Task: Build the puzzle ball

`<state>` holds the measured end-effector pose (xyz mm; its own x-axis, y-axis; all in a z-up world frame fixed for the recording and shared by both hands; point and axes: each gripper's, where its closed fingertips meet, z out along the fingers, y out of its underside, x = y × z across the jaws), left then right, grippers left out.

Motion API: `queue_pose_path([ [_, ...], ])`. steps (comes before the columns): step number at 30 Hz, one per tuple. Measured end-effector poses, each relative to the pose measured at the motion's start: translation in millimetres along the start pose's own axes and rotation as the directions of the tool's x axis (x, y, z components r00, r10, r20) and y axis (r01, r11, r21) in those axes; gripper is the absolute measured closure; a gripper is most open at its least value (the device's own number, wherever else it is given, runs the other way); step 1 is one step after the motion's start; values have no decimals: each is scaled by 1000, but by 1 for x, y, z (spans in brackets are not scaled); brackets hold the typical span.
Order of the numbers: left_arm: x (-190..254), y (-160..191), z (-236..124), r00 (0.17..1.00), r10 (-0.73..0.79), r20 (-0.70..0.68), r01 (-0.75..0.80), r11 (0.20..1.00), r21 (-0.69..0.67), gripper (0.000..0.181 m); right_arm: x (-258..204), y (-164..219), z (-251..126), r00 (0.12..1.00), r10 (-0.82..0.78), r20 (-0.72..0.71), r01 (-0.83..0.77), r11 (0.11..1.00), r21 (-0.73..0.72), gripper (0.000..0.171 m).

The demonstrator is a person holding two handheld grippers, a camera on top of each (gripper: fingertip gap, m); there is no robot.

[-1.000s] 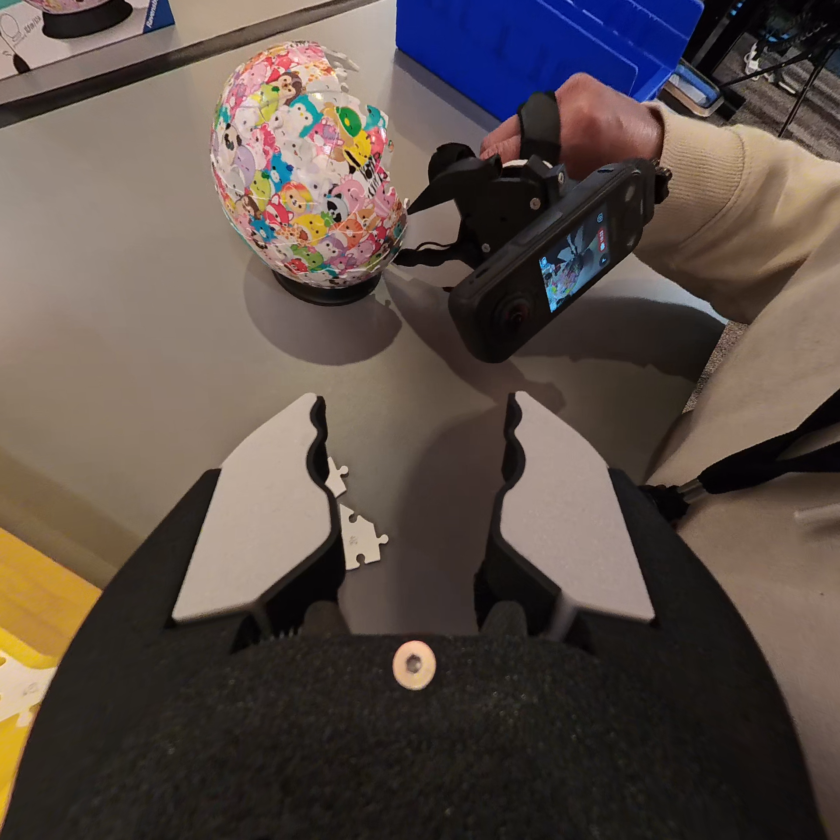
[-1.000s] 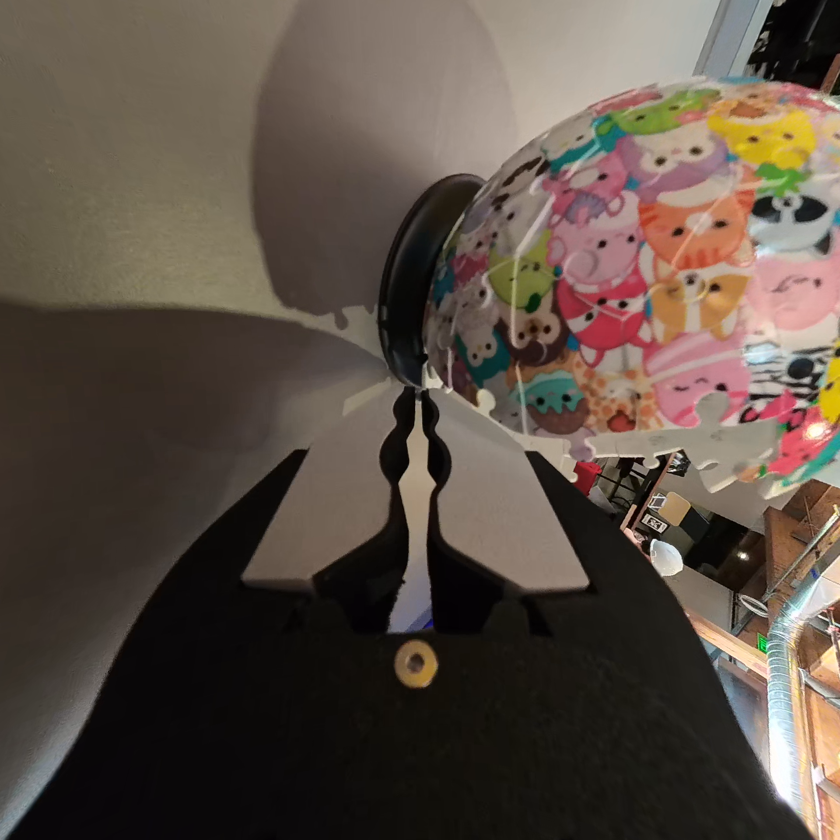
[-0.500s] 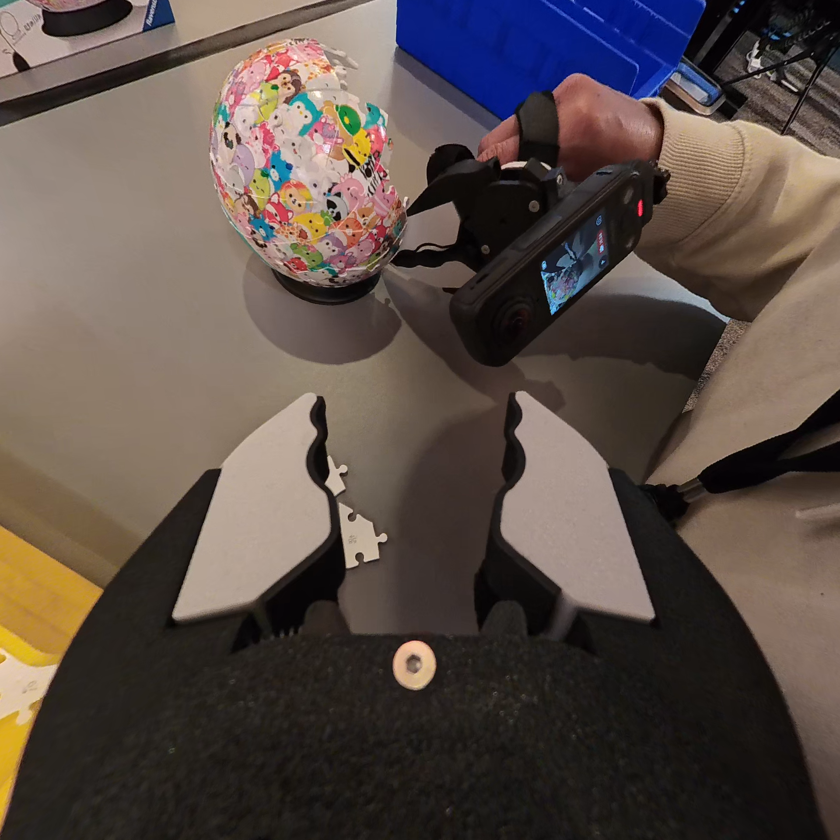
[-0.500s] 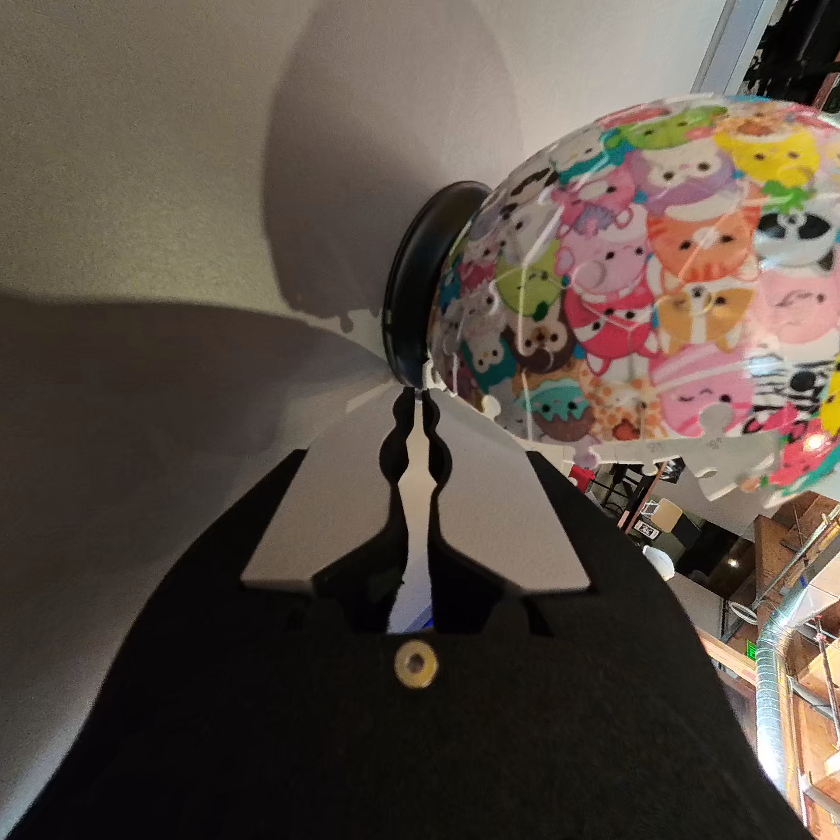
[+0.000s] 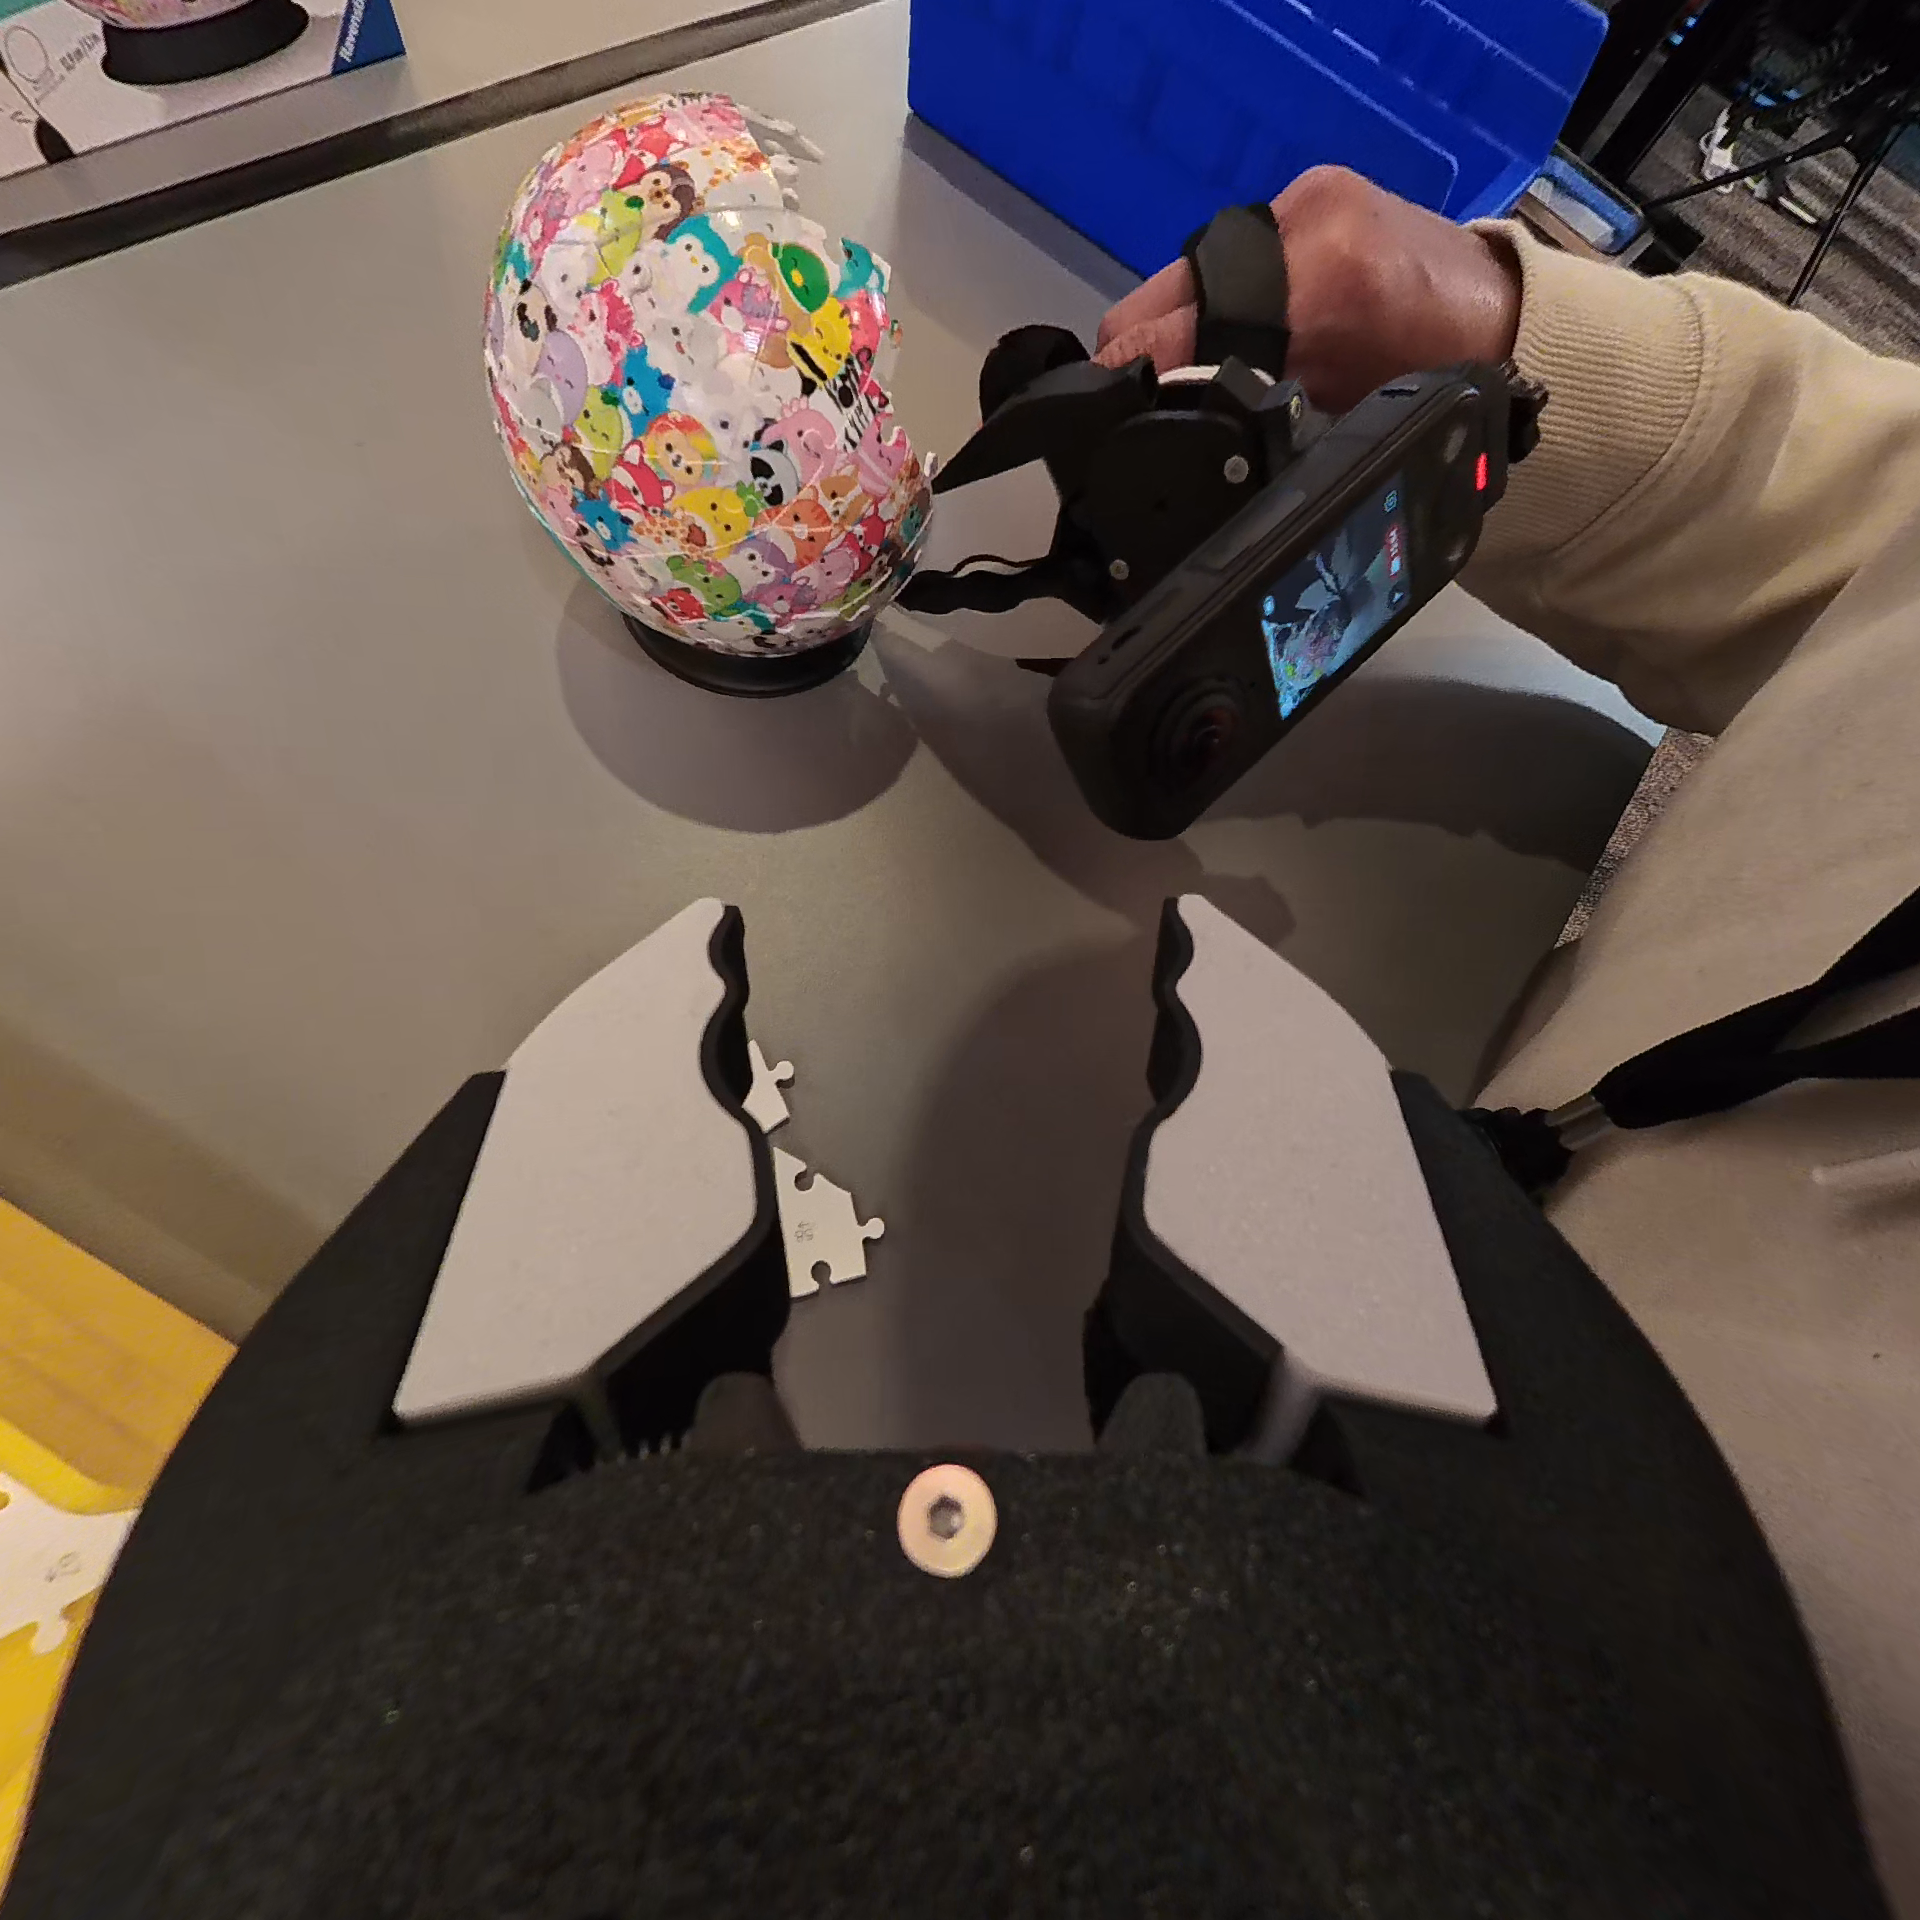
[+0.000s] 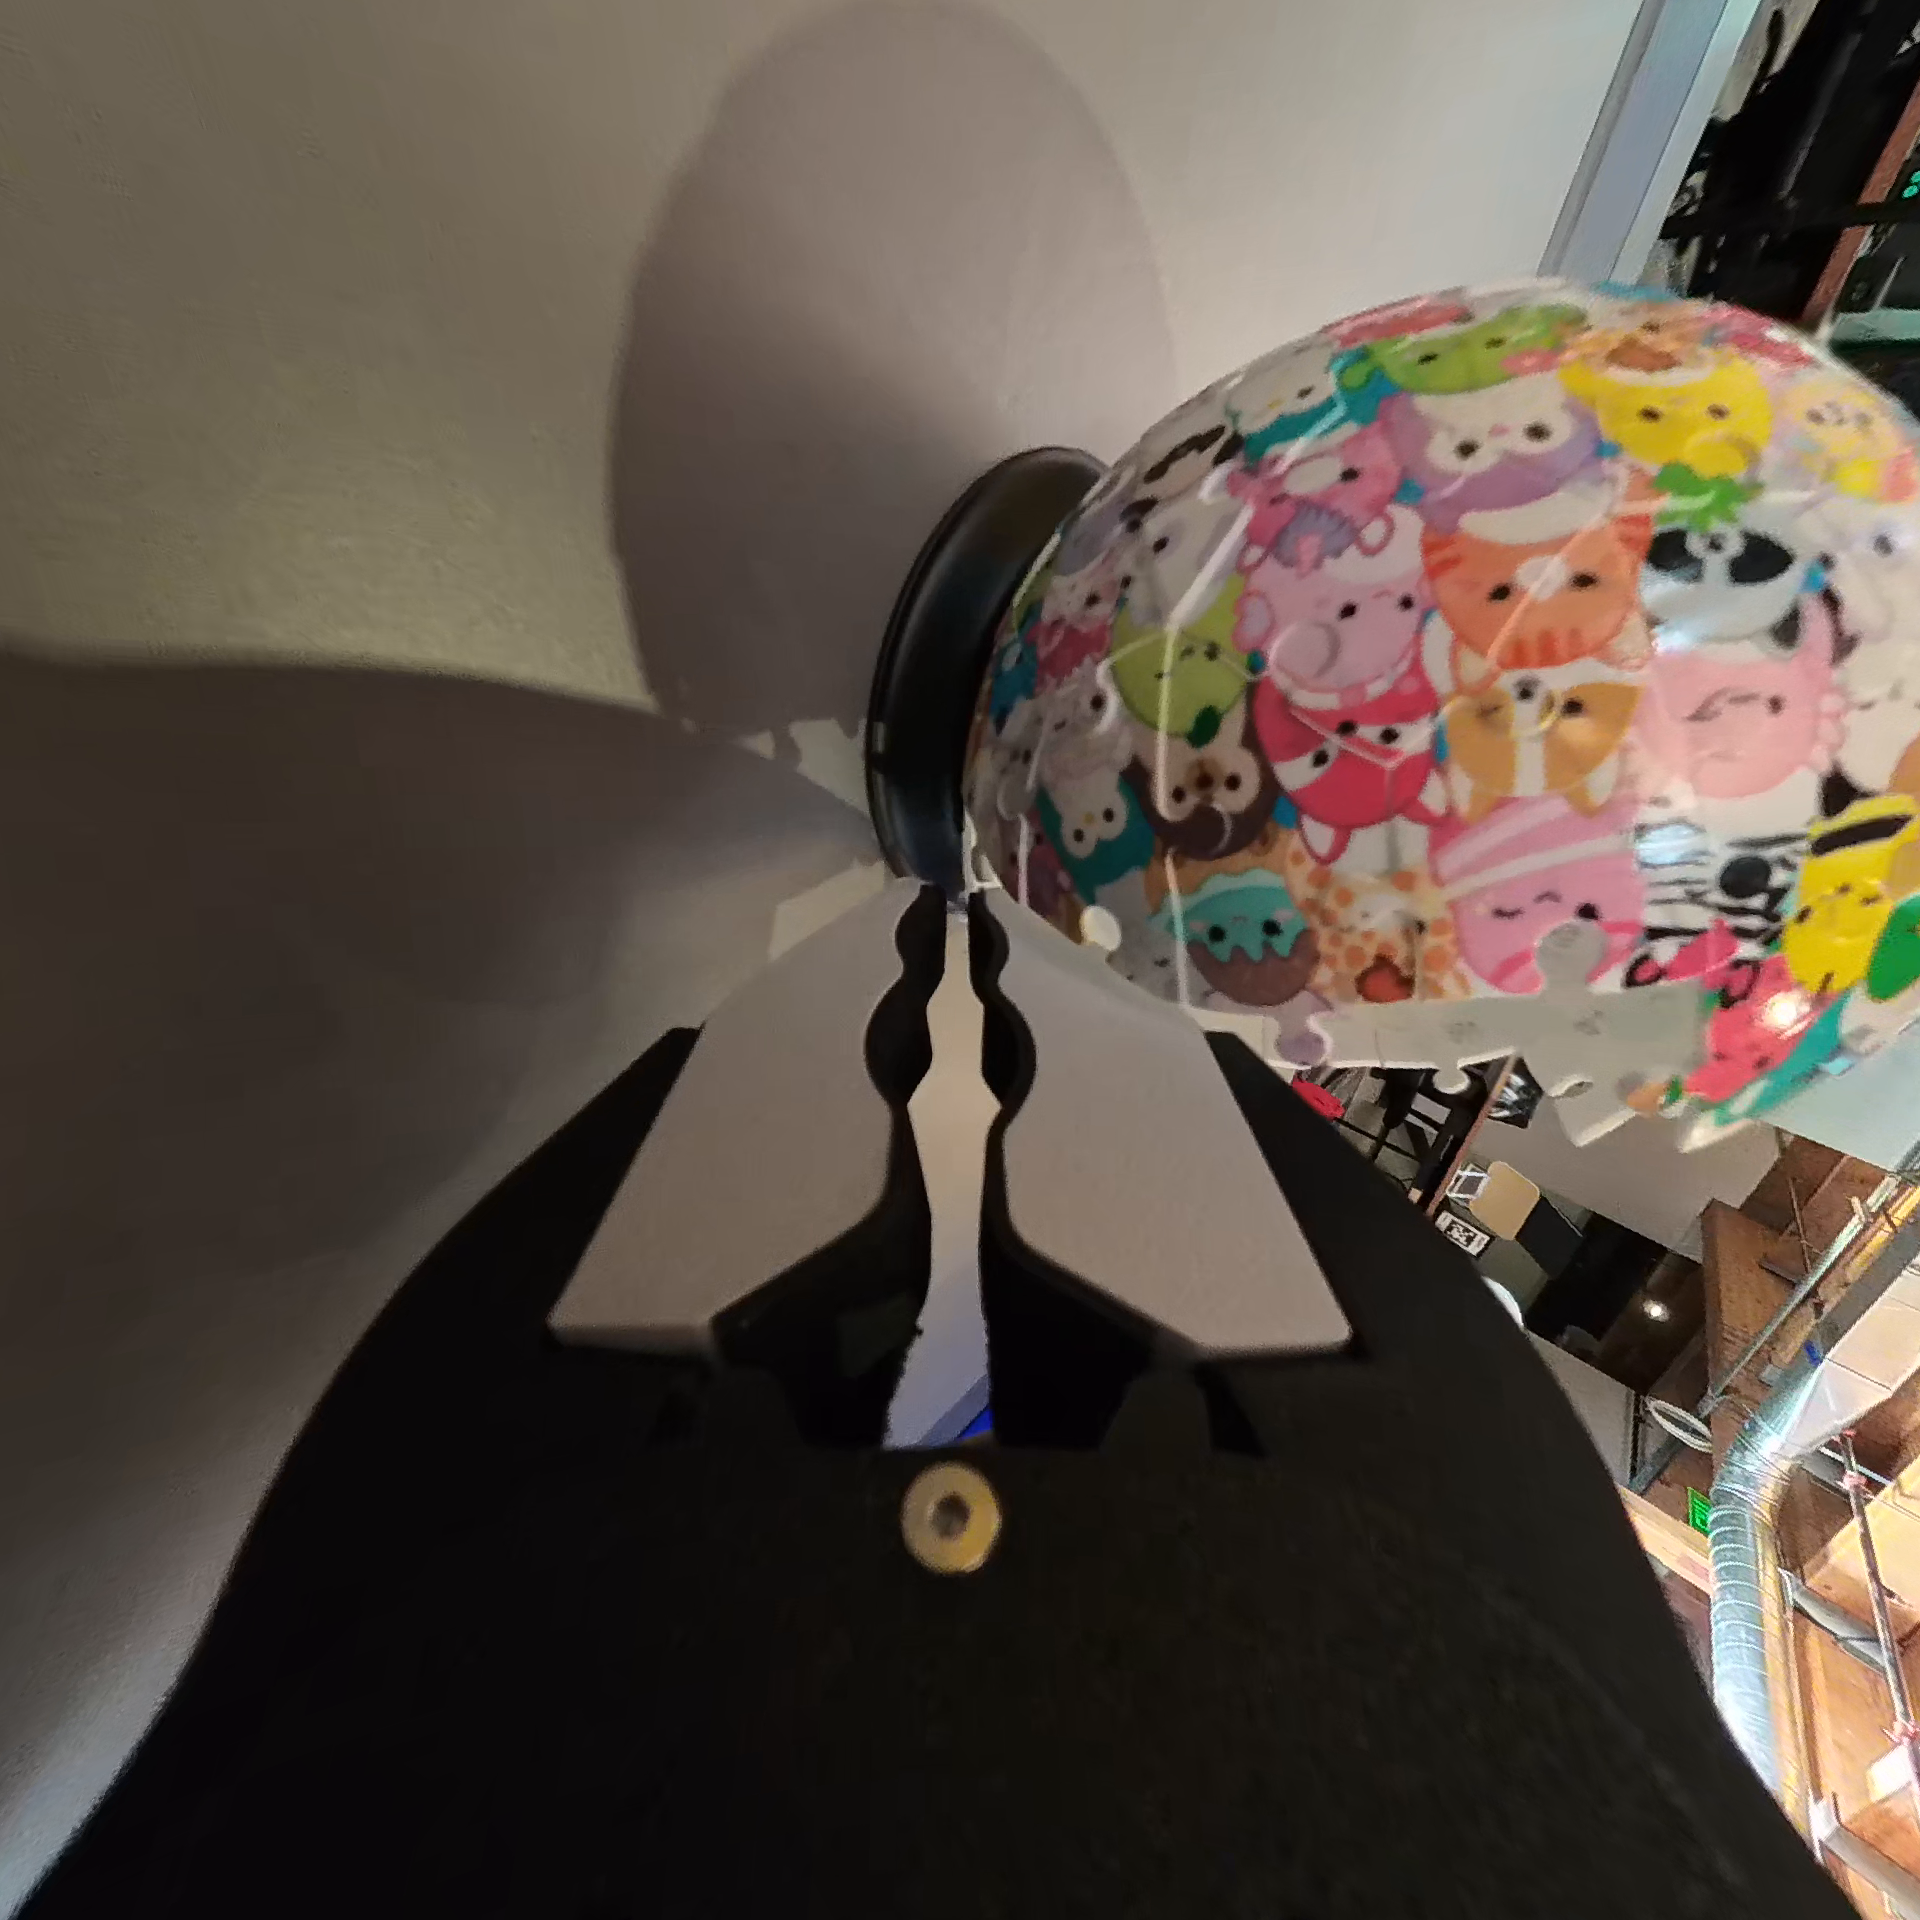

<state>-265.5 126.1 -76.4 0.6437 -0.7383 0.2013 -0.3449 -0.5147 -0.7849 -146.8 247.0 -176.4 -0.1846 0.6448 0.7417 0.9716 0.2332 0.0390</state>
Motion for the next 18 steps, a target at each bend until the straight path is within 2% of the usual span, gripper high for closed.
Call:
queue_pose_path([
  [7,0,1,0,1000,-1,1,1,1000,-1,107,1,0,-4,1000,-1,-16,2,1000,27,164],
  [11,0,1,0,1000,-3,1,3,1000,-1,107,10,3,-15,995,49,-89,-33,983,178,151],
  [13,0,0,0,1000,-3,-1,3,1000,0,107,14,14,-16,986,135,-98,-107,964,244,139],
  [14,1,0,0,1000,-2,-2,2,1000,2,107,13,16,-16,977,207,-53,-181,934,307,136],
  [16,1,0,1,1000,-3,-6,3,1000,2,107,10,13,-22,940,332,73,-330,839,433,119],
  [18,3,-1,3,1000,-2,-9,2,1000,3,107,9,1,-34,883,408,232,-465,697,546,111],
])
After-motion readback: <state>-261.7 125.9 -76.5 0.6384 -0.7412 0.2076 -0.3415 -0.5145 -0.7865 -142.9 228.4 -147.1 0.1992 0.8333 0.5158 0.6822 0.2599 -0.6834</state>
